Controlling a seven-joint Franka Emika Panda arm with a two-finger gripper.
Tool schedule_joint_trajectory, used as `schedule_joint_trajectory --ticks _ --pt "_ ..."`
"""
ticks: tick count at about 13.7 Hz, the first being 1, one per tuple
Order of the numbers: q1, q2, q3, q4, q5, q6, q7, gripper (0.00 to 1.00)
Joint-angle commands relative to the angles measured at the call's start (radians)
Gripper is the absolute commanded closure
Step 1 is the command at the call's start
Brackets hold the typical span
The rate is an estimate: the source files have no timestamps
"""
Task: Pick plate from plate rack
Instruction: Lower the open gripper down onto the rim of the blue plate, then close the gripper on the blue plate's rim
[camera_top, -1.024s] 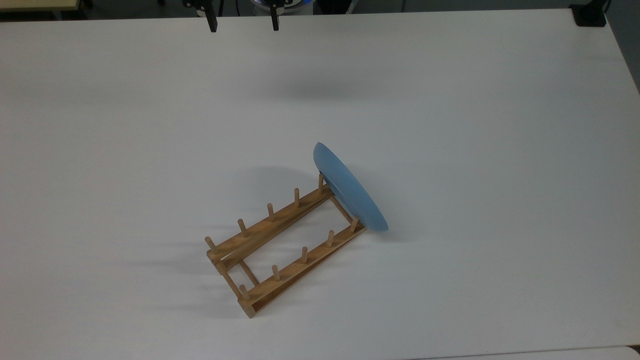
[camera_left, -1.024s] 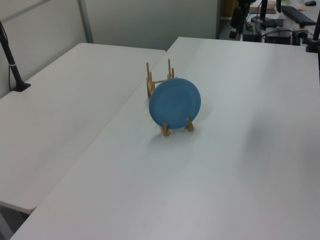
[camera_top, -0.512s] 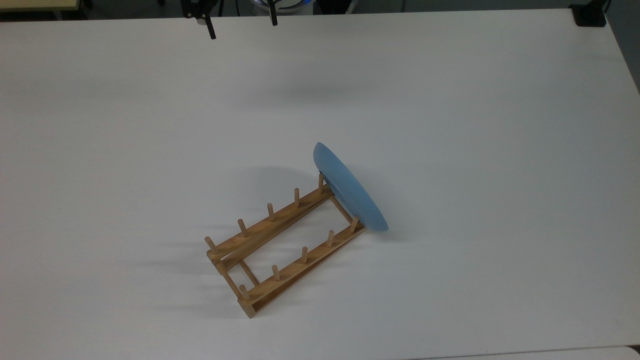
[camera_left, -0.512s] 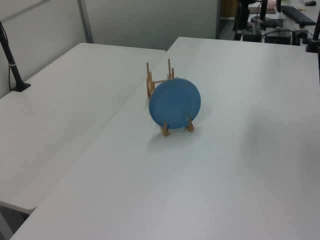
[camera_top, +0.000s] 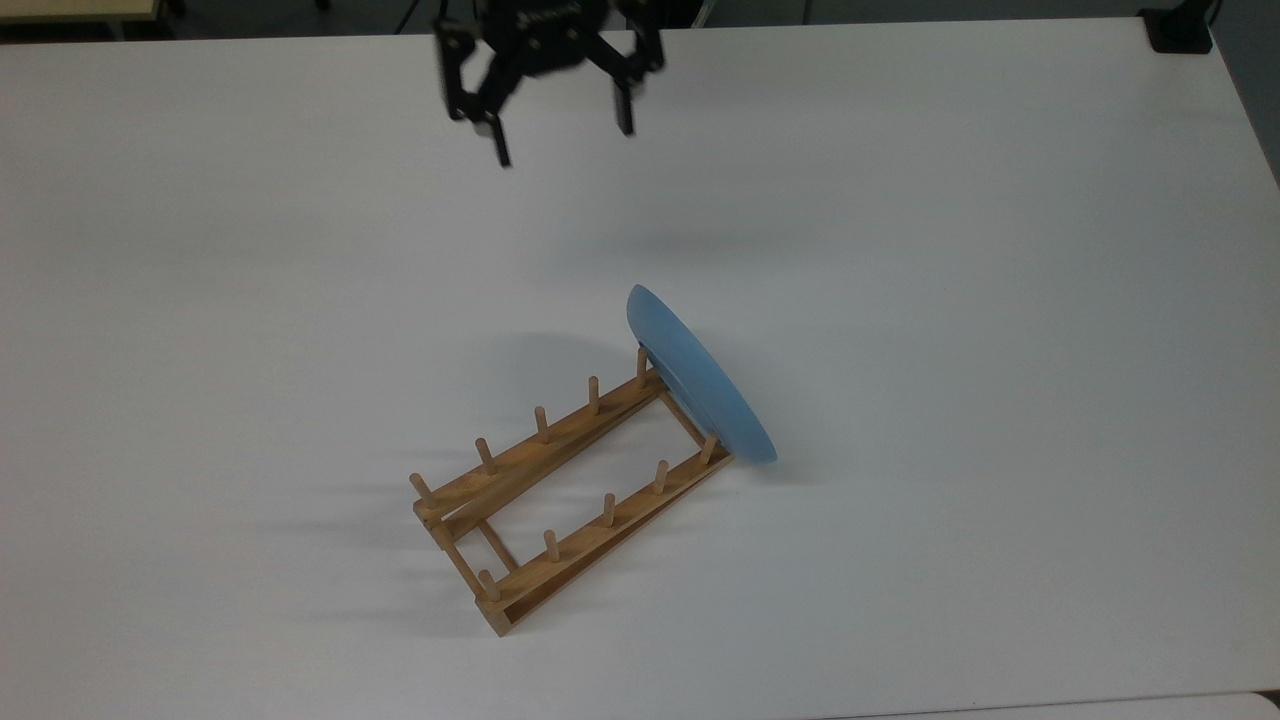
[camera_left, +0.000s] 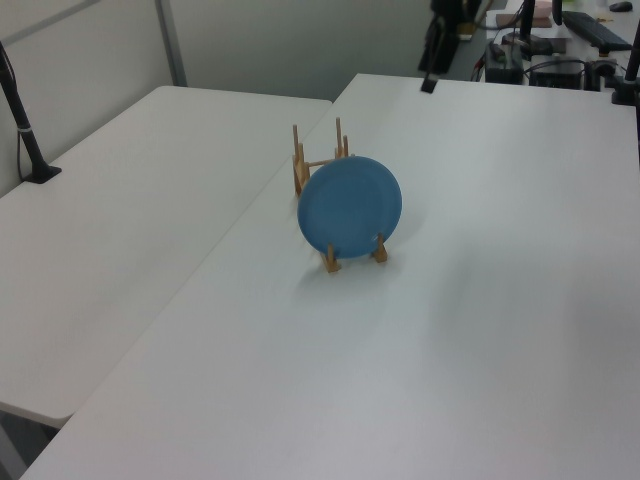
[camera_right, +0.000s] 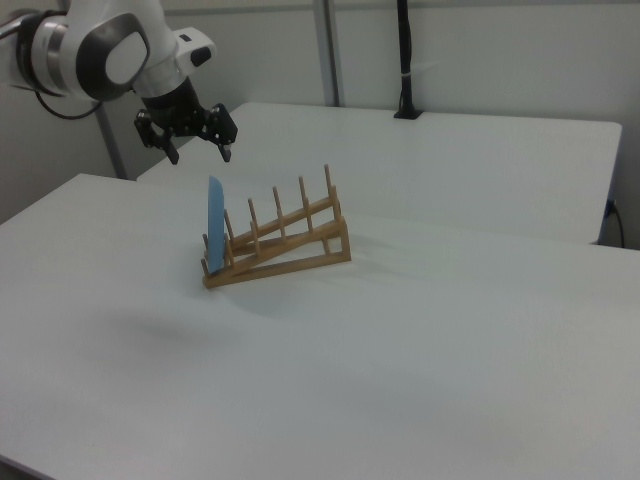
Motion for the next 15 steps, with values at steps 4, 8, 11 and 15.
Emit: schedule_joint_trajectory --ticks 4,8,11,15 --pt "0.134 0.166 -0.01 0.02 -0.169 0.206 0.216 0.01" --pt "0.163 0.249 -0.01 0.026 -0.301 0.269 0.312 0.02" --pt "0.166 0.291 -0.01 0.028 -0.358 0.309 0.358 0.02" --pt "0.166 0.311 -0.008 0.032 -0.366 0.322 0.406 0.48"
